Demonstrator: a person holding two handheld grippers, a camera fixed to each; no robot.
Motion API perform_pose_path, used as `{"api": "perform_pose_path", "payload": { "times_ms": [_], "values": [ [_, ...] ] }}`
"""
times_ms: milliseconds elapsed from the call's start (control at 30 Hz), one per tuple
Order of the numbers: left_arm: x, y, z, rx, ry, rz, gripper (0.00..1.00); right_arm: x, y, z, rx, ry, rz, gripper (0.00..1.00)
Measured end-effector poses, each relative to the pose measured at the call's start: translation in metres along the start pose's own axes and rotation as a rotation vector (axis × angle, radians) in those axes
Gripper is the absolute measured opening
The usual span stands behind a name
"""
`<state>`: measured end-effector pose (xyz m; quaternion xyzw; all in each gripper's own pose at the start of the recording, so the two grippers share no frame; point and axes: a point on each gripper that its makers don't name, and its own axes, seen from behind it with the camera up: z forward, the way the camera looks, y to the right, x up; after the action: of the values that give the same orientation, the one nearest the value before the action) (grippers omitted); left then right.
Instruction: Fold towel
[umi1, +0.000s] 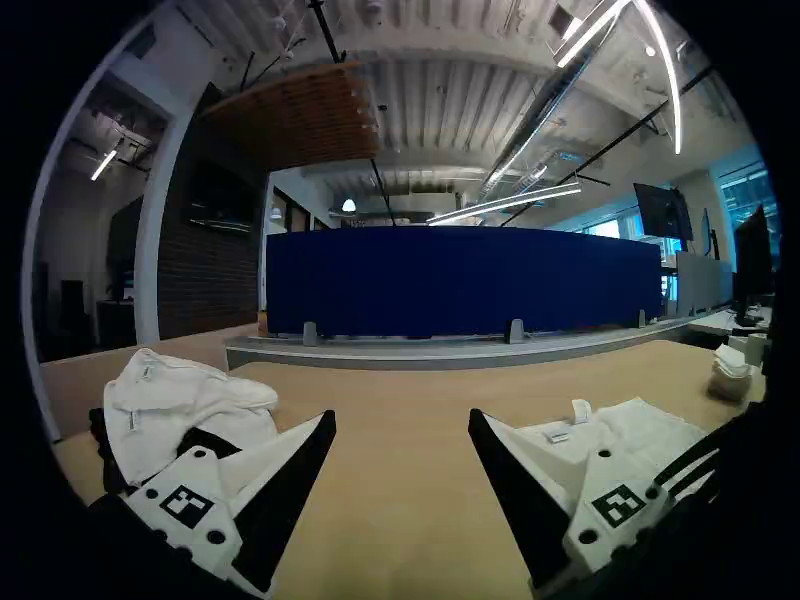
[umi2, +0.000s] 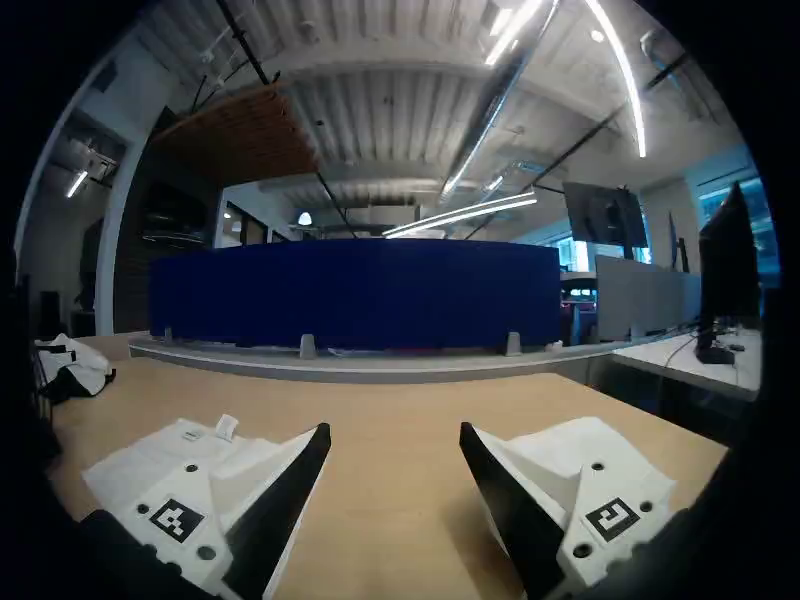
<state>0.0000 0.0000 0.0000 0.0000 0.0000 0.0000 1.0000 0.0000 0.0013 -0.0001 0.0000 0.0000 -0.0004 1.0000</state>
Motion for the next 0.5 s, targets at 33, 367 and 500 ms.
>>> {"api": "perform_pose_path", "payload": {
  "times_ms": [33,367,500],
  "values": [
    [0.0003,-0.0001,0.0001,0.000,0.000,0.000,0.99,-0.0001,0.0000,0.0001,0.000,0.000,0.000,1.00],
    [0.0002,0.0001,0.0007,0.000,0.000,-0.001,0.99,-0.0004,-0.0002,-0.0002,0.000,0.000,0.000,1.00],
    [0.0000,0.0003,0.0010,0.000,0.000,-0.001,0.99,-0.0003,-0.0004,-0.0004,0.000,0.000,0.000,1.00]
  ]
}}
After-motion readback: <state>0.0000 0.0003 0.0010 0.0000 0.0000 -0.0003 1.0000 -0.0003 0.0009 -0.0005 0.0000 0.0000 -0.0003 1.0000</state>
